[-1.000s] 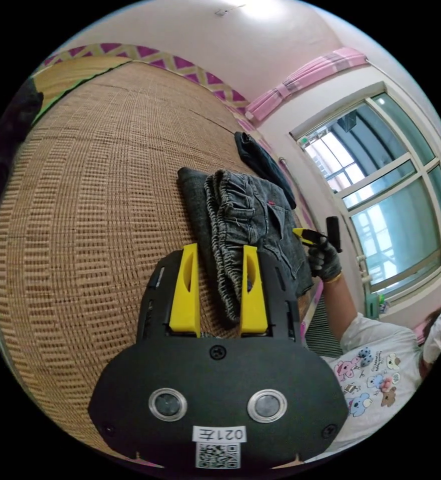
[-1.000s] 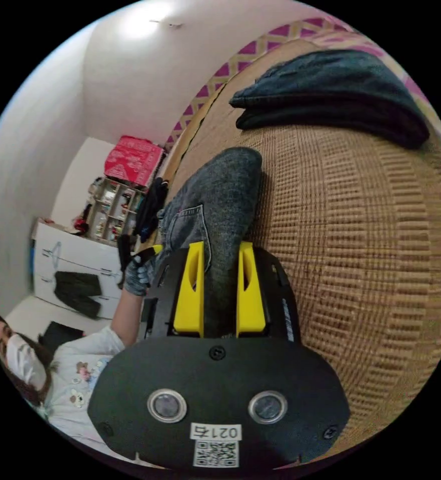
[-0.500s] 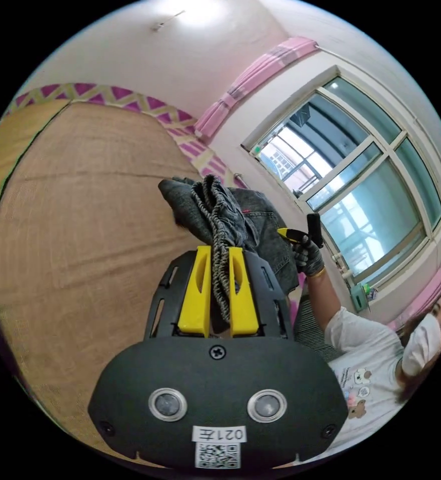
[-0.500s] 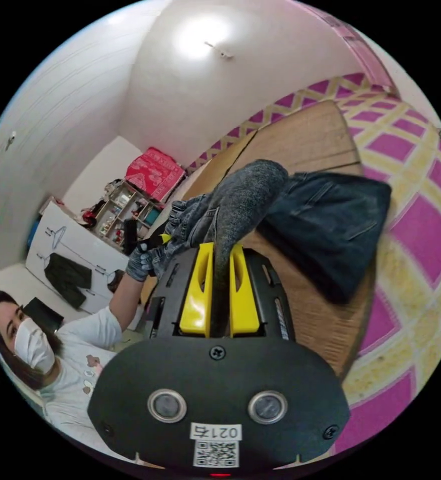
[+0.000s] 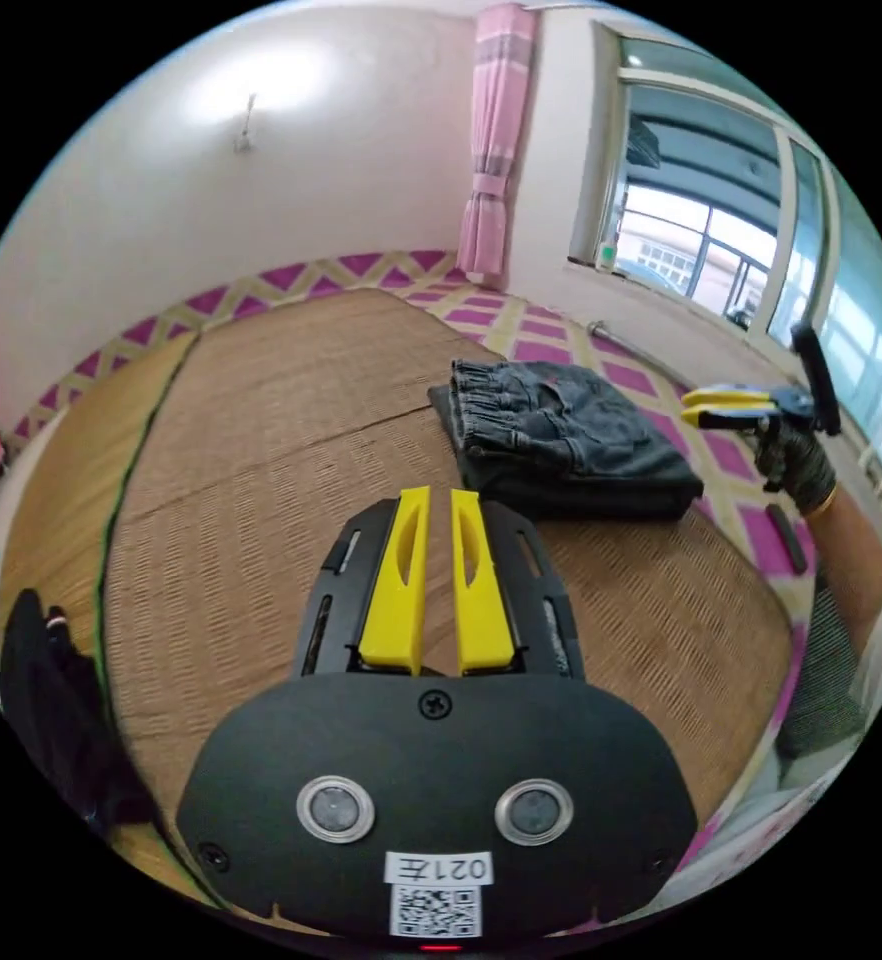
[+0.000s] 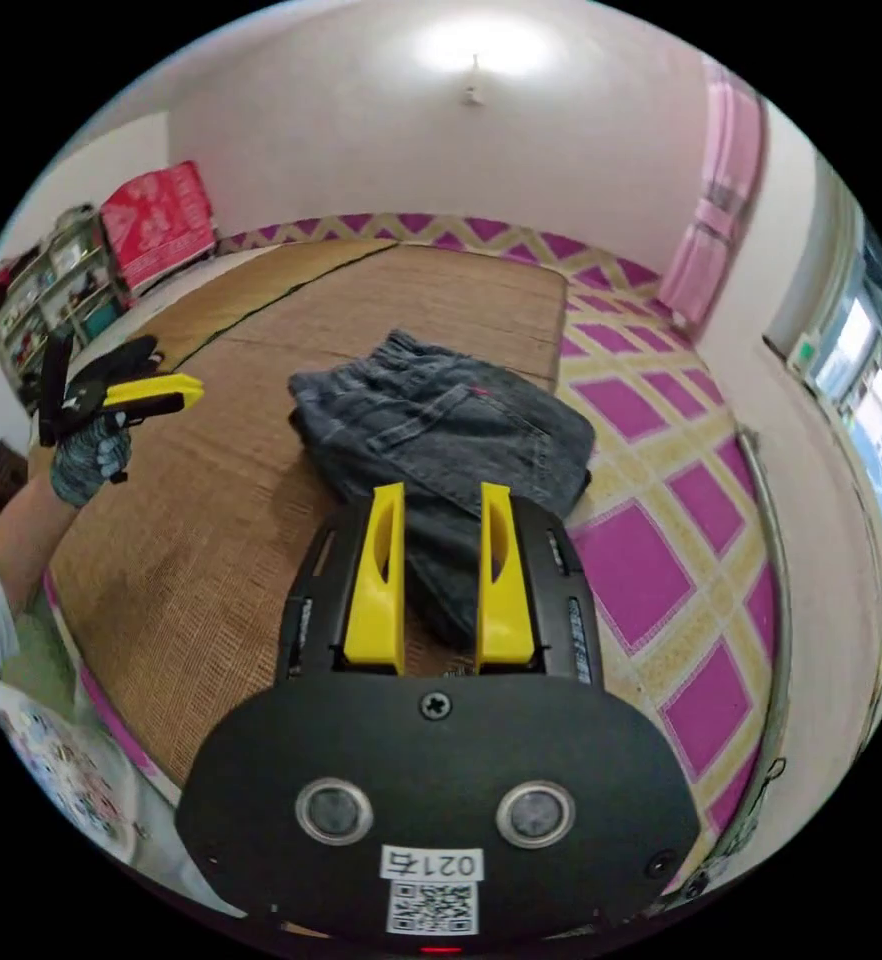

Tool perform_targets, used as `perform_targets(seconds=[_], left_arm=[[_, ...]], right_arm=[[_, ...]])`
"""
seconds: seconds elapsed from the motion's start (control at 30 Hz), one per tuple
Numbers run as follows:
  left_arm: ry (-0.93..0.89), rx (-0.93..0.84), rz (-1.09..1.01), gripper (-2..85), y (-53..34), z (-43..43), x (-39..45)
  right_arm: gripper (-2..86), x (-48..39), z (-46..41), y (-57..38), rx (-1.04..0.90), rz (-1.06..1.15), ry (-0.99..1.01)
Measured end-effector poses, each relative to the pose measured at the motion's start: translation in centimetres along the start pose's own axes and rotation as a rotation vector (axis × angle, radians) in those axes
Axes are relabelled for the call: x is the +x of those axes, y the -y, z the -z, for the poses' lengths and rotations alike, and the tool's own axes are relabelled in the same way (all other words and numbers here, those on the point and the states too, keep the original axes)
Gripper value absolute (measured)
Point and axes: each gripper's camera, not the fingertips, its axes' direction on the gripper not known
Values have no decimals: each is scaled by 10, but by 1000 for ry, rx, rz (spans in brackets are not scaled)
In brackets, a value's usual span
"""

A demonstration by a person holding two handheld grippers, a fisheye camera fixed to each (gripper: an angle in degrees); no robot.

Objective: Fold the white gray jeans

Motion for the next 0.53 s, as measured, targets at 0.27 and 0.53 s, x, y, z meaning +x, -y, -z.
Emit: perform_targets(seconds=[0.27, 0.53], left_arm=[[174, -69, 106, -2, -162, 94, 12], [299, -60, 343, -10, -295, 173, -21]], right_arm=[[109, -239, -71, -67, 162, 437, 264], [103, -460, -164, -80, 306, 857, 404]])
